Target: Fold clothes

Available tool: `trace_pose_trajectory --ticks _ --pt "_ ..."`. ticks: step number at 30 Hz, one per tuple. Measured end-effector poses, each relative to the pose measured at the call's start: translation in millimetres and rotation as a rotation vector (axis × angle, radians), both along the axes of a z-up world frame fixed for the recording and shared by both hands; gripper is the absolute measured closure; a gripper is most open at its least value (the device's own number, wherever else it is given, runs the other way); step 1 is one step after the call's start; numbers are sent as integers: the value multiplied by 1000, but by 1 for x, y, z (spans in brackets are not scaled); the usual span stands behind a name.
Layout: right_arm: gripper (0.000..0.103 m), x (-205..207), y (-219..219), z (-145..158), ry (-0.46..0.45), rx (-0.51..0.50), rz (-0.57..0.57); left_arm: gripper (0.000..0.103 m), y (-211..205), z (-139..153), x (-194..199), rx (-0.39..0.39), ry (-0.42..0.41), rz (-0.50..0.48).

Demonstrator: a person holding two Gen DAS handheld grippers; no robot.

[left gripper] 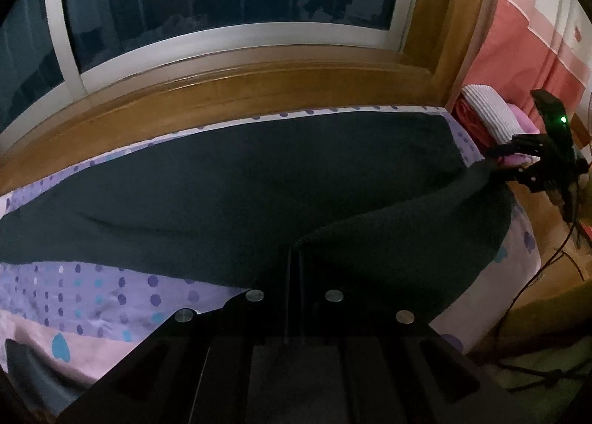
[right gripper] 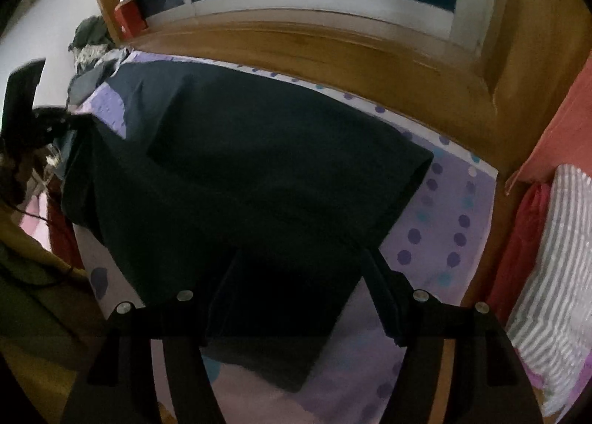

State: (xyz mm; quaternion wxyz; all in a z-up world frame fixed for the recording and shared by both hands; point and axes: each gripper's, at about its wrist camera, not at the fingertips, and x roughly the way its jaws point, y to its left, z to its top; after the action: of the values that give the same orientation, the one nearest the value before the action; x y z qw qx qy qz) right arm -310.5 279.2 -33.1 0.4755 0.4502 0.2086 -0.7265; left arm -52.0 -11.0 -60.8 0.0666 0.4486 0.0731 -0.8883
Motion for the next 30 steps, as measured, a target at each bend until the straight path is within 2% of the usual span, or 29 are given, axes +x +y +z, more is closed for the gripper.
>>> trace_pose_trajectory --ticks 4,5,6,9,12,15,18,20,25,30 --pt "36 -26 5 -14 -164 -42 -21 100 -1 -5 -5 17 -21 30" --pt "44 -31 7 -18 -196 -49 -24 100 -1 -5 -6 20 -24 41" --pt "76 -31 9 -18 -202 -52 -22 100 -1 -5 -7 24 -25 54" --pt "77 -25 19 -5 -180 -88 -20 100 3 5 -7 20 -6 82" --pt "77 -17 26 25 -116 -162 -34 100 1 22 -15 -21 15 107" --pt "77 -26 25 50 -63 -247 -93 100 -10 40 -40 -99 36 110" --pt "77 -57 8 48 -46 -293 -187 100 -26 45 -80 -151 49 118" --pt "77 -77 -8 33 -33 -276 -250 100 -36 37 -112 -183 42 121" --pt "76 -108 -39 -6 4 -193 -355 99 -56 -7 -182 -238 -44 123" --pt "74 -119 -59 -30 61 -80 -368 97 -69 -59 -208 -229 -144 130"
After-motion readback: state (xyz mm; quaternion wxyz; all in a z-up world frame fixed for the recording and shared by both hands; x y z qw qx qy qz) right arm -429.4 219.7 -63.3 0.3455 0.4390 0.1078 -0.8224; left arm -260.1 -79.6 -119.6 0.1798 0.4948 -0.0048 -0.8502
